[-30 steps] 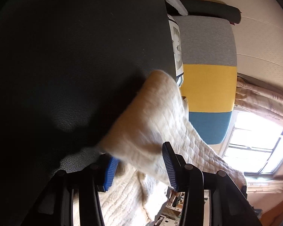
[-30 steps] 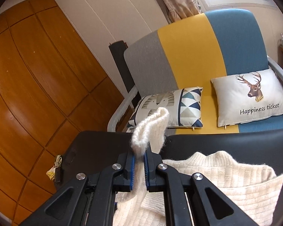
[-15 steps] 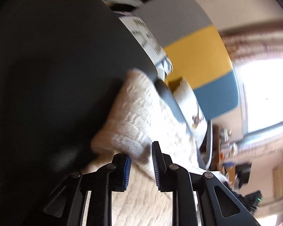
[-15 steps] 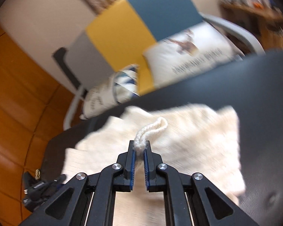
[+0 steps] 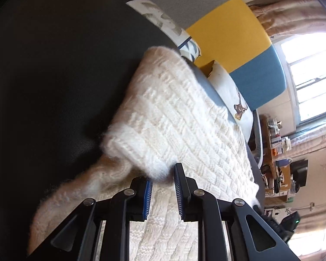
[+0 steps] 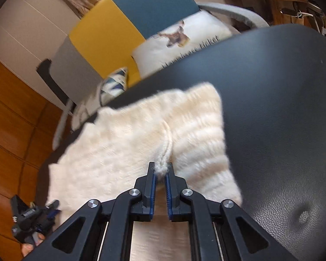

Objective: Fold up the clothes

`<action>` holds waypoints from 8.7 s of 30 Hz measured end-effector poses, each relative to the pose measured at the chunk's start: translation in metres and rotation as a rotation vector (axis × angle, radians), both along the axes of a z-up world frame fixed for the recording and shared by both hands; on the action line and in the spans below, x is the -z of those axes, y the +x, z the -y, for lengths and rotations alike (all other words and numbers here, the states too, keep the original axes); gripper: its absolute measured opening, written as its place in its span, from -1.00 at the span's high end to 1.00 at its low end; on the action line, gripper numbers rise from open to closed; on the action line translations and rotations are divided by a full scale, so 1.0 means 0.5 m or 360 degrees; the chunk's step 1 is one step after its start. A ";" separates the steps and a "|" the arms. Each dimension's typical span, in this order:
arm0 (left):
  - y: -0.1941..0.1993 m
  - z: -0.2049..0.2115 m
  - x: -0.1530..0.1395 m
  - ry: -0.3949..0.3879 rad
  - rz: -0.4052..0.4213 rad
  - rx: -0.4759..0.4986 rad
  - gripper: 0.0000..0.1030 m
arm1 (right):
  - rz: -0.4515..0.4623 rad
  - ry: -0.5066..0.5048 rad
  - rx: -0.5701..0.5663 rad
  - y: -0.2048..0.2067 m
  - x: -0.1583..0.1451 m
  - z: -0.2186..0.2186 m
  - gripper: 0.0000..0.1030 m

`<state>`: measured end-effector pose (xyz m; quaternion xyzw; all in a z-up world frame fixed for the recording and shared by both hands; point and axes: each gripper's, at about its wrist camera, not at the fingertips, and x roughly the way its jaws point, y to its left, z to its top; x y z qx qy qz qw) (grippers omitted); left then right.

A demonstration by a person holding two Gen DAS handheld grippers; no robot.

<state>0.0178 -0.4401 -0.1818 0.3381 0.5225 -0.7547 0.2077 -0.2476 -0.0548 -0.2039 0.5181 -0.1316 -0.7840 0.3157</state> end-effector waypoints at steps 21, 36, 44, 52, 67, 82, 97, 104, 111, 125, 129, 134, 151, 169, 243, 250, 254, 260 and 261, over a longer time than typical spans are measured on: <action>0.147 0.032 0.009 0.0581 -0.0430 -0.0356 0.24 | -0.0315 0.0149 -0.0271 0.102 -0.098 0.121 0.47; 0.173 0.055 0.076 0.0489 -0.0407 -0.0799 0.28 | -0.0180 0.0138 -0.0273 0.083 -0.026 0.145 0.51; 0.163 0.055 0.044 0.0363 -0.0257 -0.0624 0.50 | -0.0142 0.0100 -0.0295 0.075 -0.034 0.137 0.51; 0.145 0.051 -0.102 -0.0052 -0.0199 -0.0338 0.32 | -0.0276 0.0103 -0.0412 0.075 -0.104 0.150 0.51; -0.091 0.104 -0.033 -0.0356 0.0231 0.0204 0.34 | -0.0241 0.0526 -0.0598 0.017 -0.038 0.229 0.51; 0.064 0.038 -0.099 -0.0704 -0.0077 0.0535 0.33 | -0.0288 0.0001 -0.1497 0.159 -0.157 0.550 0.52; 0.088 0.026 -0.053 -0.0618 -0.0047 0.0616 0.34 | -0.0038 0.0262 -0.1527 0.163 -0.015 0.831 0.66; 0.086 0.010 -0.082 -0.0620 -0.0109 0.0604 0.26 | -0.0109 0.0103 -0.1526 0.142 -0.118 0.634 0.60; 0.020 -0.035 -0.104 -0.0674 -0.0110 0.0716 0.23 | -0.0202 0.0374 -0.1140 0.086 -0.110 0.371 0.59; -0.053 -0.077 -0.079 -0.0687 0.0056 0.0797 0.22 | 0.0026 -0.0070 -0.0489 -0.020 -0.070 0.117 0.46; -0.068 -0.079 -0.074 -0.0683 0.0066 0.0785 0.22 | 0.0029 -0.0064 -0.0419 -0.043 -0.052 0.100 0.44; -0.078 -0.079 -0.072 -0.0704 0.0068 0.0760 0.22 | 0.0032 -0.0057 -0.0331 -0.072 -0.030 0.079 0.43; -0.094 -0.066 -0.068 -0.0711 0.0056 0.0744 0.15 | -0.0004 0.0013 -0.0272 -0.080 -0.047 0.052 0.45; -0.087 -0.064 -0.076 -0.0730 0.0074 0.0741 0.13 | -0.0185 0.0164 -0.0345 -0.047 -0.084 0.092 1.00; 0.119 0.068 -0.097 -0.0294 -0.0228 0.0433 0.04 | -0.0359 0.0545 -0.0574 0.152 -0.070 0.290 0.63; 0.070 0.073 -0.023 -0.0310 0.0034 0.0398 0.12 | -0.0299 0.0533 -0.0536 0.150 -0.053 0.276 0.62; 0.120 0.050 -0.061 -0.0381 0.0015 0.0389 0.09 | -0.0237 0.0252 -0.0602 0.178 -0.111 0.197 0.62; 0.232 -0.012 -0.108 -0.0452 -0.0066 0.0372 0.03 | -0.0012 0.0168 -0.0660 0.275 -0.104 0.013 0.62; 0.252 -0.024 -0.111 -0.0463 -0.0063 0.0365 0.02 | 0.0017 0.0198 -0.0659 0.294 -0.094 -0.014 0.61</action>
